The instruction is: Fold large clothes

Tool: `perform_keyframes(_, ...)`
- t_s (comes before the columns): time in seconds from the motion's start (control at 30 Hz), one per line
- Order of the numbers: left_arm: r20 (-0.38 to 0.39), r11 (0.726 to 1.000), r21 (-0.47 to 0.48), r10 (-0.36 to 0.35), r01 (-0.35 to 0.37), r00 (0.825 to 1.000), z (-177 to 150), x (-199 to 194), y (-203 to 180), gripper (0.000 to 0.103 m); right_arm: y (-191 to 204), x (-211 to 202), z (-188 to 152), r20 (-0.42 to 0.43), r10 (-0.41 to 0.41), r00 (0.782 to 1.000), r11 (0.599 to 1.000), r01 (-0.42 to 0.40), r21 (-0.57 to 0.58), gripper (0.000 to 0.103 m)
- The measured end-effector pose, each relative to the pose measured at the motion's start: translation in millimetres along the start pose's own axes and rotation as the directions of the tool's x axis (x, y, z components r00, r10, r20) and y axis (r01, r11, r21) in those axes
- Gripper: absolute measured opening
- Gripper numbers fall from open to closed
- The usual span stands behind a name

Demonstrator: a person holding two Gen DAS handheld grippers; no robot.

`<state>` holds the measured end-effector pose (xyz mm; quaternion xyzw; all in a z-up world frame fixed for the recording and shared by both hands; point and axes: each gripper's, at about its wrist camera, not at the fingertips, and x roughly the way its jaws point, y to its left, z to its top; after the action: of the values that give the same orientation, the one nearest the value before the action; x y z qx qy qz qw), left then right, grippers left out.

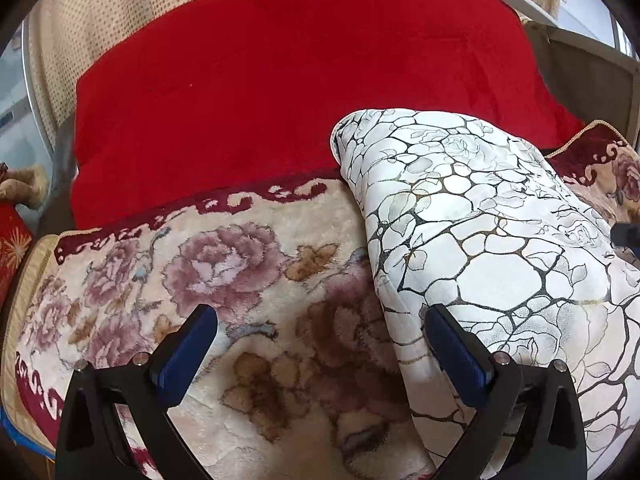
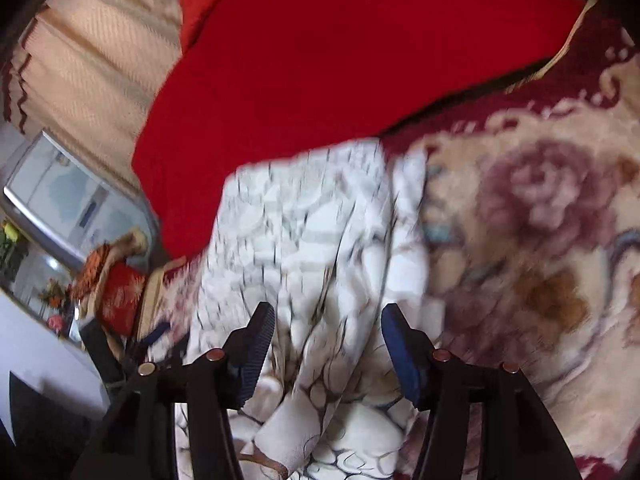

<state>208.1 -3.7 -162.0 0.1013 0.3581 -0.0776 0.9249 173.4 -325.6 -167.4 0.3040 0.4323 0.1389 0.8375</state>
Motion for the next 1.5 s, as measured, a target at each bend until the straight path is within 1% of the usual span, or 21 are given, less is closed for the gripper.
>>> perform_keyframes(0.07,0.002,1.0,-0.014,-0.01,0.01,1.0,1,-2,3,0.103,6,7,-6,-0.02,0.018,1.0,1.0,-0.018,-0.021,0.06)
perform_keyframes(0.17,-0.002,1.0,-0.02,-0.008,0.008,1.0,-1,0,0,0.103,25,6,-10,-0.016,0.099,0.995,0.992,-0.1,-0.082,0.06)
perform_keyframes(0.23,0.003,1.0,-0.003,0.001,-0.001,1.0,-2,0,-3,0.103,32,14,-15,-0.023,0.092,0.995,0.99,-0.094,-0.103,0.06)
perform_keyframes(0.3,-0.002,1.0,-0.006,-0.006,0.006,1.0,-1,-1,-1,0.103,30,29,-18,-0.063,0.059,0.996,0.994,-0.064,-0.083,0.061)
perform_keyframes(0.37,-0.011,1.0,-0.029,-0.007,0.007,1.0,0,-1,7,0.103,29,34,-18,-0.063,0.069,0.996,0.996,-0.073,-0.057,0.061)
perform_keyframes(0.5,-0.004,0.994,-0.097,0.048,-0.048,0.999,0,-4,35,0.103,37,36,-17,-0.039,0.112,0.993,0.993,-0.113,-0.042,0.061)
perform_keyframes(0.6,0.01,0.982,-0.163,0.1,-0.098,0.995,-1,-13,66,0.103,55,41,-20,-0.038,0.116,0.992,0.989,-0.119,-0.082,0.062)
perform_keyframes(0.73,0.035,0.949,-0.219,0.239,-0.226,0.97,-8,-32,112,0.103,100,55,-22,-0.046,0.185,0.982,0.973,-0.189,-0.133,0.062)
perform_keyframes(0.8,0.04,0.922,-0.253,0.312,-0.292,0.949,-16,-44,140,0.103,121,66,-21,-0.051,0.245,0.968,0.961,-0.249,-0.122,0.062)
perform_keyframes(0.87,0.032,0.897,-0.293,0.356,-0.331,0.934,-26,-54,167,0.103,143,83,-19,-0.062,0.321,0.945,0.941,-0.325,-0.096,0.062)
perform_keyframes(0.9,0.019,0.881,-0.318,0.377,-0.351,0.926,-34,-58,184,0.103,155,92,-18,-0.07,0.37,0.926,0.923,-0.375,-0.082,0.061)
perform_keyframes(0.93,0.007,0.867,-0.337,0.392,-0.367,0.92,-40,-61,195,0.103,171,106,-19,-0.089,0.441,0.893,0.893,-0.447,-0.059,0.061)
perform_keyframes(0.97,-0.016,0.848,-0.364,0.409,-0.386,0.913,-49,-62,211,0.103,185,115,-21,-0.104,0.485,0.868,0.87,-0.491,-0.043,0.061)
perform_keyframes(1.03,-0.051,0.824,-0.402,0.416,-0.4,0.908,-60,-61,232,0.103,207,132,-27,-0.133,0.529,0.838,0.842,-0.538,-0.035,0.061)
perform_keyframes(1.1,-0.085,0.804,-0.435,0.412,-0.406,0.907,-70,-58,248,0.103,225,141,-34,-0.142,0.536,0.832,0.835,-0.548,-0.056,0.061)
perform_keyframes(1.2,-0.079,0.802,-0.458,0.394,-0.385,0.916,-73,-61,251,0.103,232,135,-40,-0.127,0.501,0.856,0.85,-0.515,-0.113,0.061)
perform_keyframes(1.23,-0.065,0.811,-0.458,0.379,-0.365,0.923,-70,-61,248,0.103,228,130,-39,-0.105,0.459,0.882,0.873,-0.47,-0.134,0.061)
perform_keyframes(1.3,-0.024,0.841,-0.441,0.338,-0.313,0.941,-63,-64,235,0.103,211,118,-34,-0.064,0.349,0.935,0.92,-0.355,-0.163,0.061)
perform_keyframes(1.37,0.021,0.873,-0.415,0.292,-0.258,0.956,-55,-65,216,0.103,194,104,-26,-0.021,0.262,0.965,0.949,-0.262,-0.178,0.059)
perform_keyframes(1.4,0.051,0.888,-0.403,0.266,-0.224,0.963,-50,-68,204,0.103,177,94,-23,0.009,0.188,0.982,0.967,-0.183,-0.176,0.059)
perform_keyframes(1.5,0.114,0.928,-0.342,0.193,-0.144,0.975,-36,-71,168,0.103,141,74,-11,0.058,0.022,0.998,0.987,-0.013,-0.161,0.059)
